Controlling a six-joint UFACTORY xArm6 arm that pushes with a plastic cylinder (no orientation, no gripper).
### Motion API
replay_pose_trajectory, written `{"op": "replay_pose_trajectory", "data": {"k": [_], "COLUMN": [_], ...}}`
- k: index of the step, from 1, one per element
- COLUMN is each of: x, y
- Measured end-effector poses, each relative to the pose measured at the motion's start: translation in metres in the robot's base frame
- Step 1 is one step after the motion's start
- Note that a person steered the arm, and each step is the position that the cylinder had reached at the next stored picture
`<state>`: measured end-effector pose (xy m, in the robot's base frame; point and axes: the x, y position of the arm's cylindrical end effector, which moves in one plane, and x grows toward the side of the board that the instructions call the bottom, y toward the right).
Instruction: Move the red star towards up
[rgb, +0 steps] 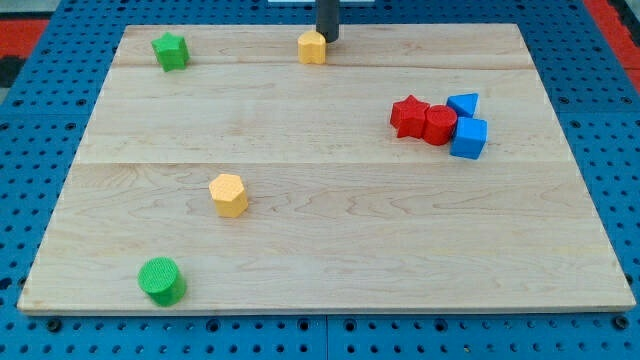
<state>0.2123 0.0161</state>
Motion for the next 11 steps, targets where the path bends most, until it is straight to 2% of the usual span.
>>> {"op": "replay_pose_trajectory", "data": {"k": [1,2,5,6,7,8,11], "x": [0.000,0.000,0.002,0.040,0.062,0.094,0.084], "y": [0.064,0.084,0.086,0.092,0.139,0.142,0.140]}}
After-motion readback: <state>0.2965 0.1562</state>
